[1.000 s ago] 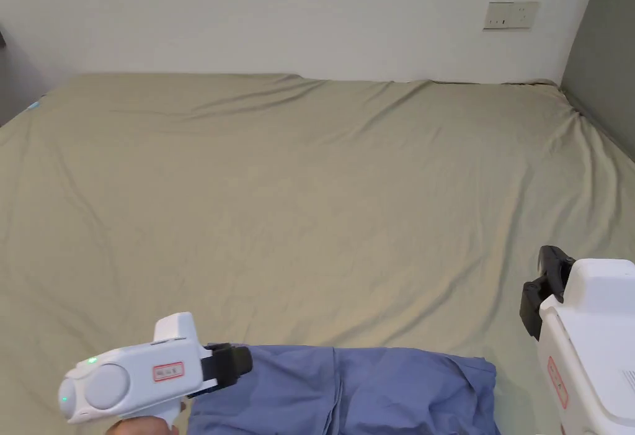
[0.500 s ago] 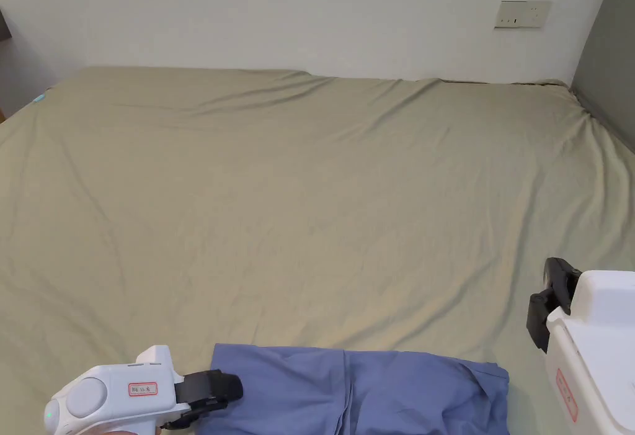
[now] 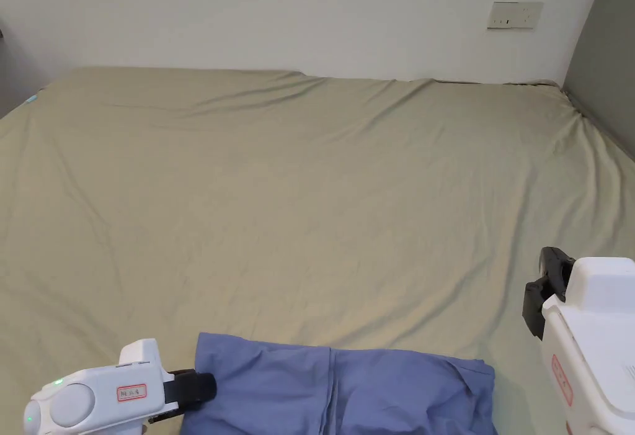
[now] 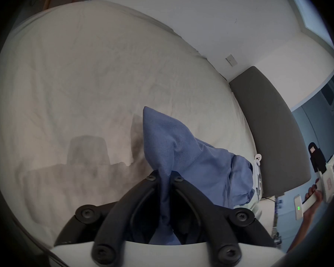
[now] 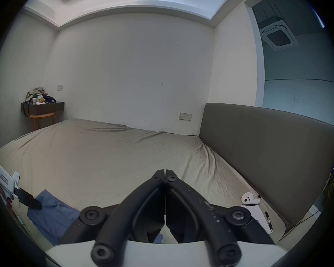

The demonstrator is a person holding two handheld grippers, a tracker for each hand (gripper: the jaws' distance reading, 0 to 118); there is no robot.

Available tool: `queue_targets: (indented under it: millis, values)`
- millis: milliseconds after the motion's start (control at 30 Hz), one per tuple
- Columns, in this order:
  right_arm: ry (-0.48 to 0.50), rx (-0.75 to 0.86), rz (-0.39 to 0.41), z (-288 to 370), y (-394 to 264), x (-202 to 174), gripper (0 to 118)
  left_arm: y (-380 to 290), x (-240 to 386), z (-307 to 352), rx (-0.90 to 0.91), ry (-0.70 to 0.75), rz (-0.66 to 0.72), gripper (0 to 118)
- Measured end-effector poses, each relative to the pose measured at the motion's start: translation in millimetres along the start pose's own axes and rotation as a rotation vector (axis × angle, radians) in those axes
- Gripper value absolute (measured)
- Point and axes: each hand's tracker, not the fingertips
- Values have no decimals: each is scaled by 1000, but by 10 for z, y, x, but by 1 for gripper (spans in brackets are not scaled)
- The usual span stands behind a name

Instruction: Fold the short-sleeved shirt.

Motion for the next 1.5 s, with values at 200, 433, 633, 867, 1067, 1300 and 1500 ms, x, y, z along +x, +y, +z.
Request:
queue_targets:
  millis: [200,433,633,867,1067,1300,1500]
  values:
    - [25,19,0,16,40,-65,2,189,-387,509,66,133,26,7]
    - [48,21,-8,21,22,-107,2,247,174,714,50,224,-67,7]
    - [51,28,-10,65,24,-58,2,327,1035,487,10,94,-201,7]
    - [29,32,-27,94,-6,123,2,90,1988,-205,-129,-49,-340,8]
    - [-10,20,-37,145,-76,321,2,-270,2472,-959,-262,-50,-400,8]
    - [-57,0,-48,194,-149,545,2,-546,2591,-1216,-287,-32,-373,108]
    - [-73,-2,-62,196,-147,586,2,-366,2581,-714,-27,-99,-375,99]
